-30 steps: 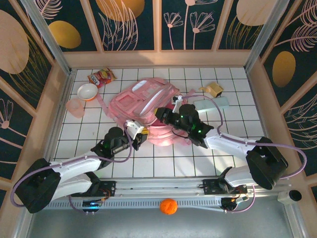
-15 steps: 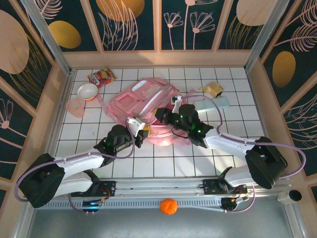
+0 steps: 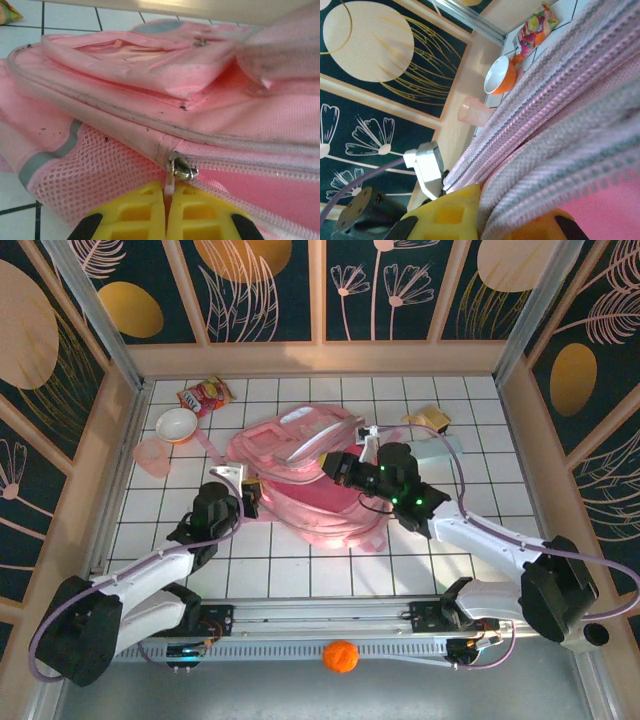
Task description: Pack the student bag
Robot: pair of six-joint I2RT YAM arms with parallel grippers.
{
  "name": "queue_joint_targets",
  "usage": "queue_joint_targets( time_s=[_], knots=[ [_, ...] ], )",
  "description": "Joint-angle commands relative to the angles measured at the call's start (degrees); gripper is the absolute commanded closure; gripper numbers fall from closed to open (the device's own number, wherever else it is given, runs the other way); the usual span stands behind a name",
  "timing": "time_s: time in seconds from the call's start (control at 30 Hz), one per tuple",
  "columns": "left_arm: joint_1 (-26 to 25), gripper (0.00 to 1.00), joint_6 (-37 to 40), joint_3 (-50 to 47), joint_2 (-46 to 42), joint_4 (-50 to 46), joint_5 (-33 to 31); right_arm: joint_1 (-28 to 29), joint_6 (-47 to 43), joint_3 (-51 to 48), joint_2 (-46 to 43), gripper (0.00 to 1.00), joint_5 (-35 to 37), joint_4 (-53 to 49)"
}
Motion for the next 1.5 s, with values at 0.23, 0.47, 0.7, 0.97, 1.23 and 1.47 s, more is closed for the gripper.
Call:
queue_joint_targets(
  time_s=[0.23, 0.47, 0.7, 0.97, 1.23, 1.47],
  knots=[
    [5.3, 0.57, -6.1, 9.4, 10.9, 1.3, -4.9, 2.7, 1.8, 3.6, -1.2, 1.00, 10.6, 8.3],
    [5.3, 0.40, -14.3, 22.3, 8.5, -20.0, -10.0, 9.4, 6.4, 3.4, 5.7, 1.00, 26.0, 16.3],
    [5.3, 0.28, -18.1, 20.8, 1.8, -24.0, -9.6, 15.9, 12.7, 6.2, 14.9, 1.00, 36.9, 19.2],
    [5.3, 0.27, -18.5, 22.8, -2.1, -30.4, -15.2, 18.2, 23.6, 12.8, 25.3, 0.83, 31.9, 15.2],
    [5.3, 0.28, -19.8, 22.2, -1.3, -29.6, -11.6, 15.4, 27.4, 17.6, 26.6, 0.47, 13.4, -4.6],
    [5.3, 0.24, -17.2, 21.1, 1.4, -25.3, -6.2, 14.4, 20.8, 18.1, 23.6, 0.45, 1.2, -20.9]
  ],
)
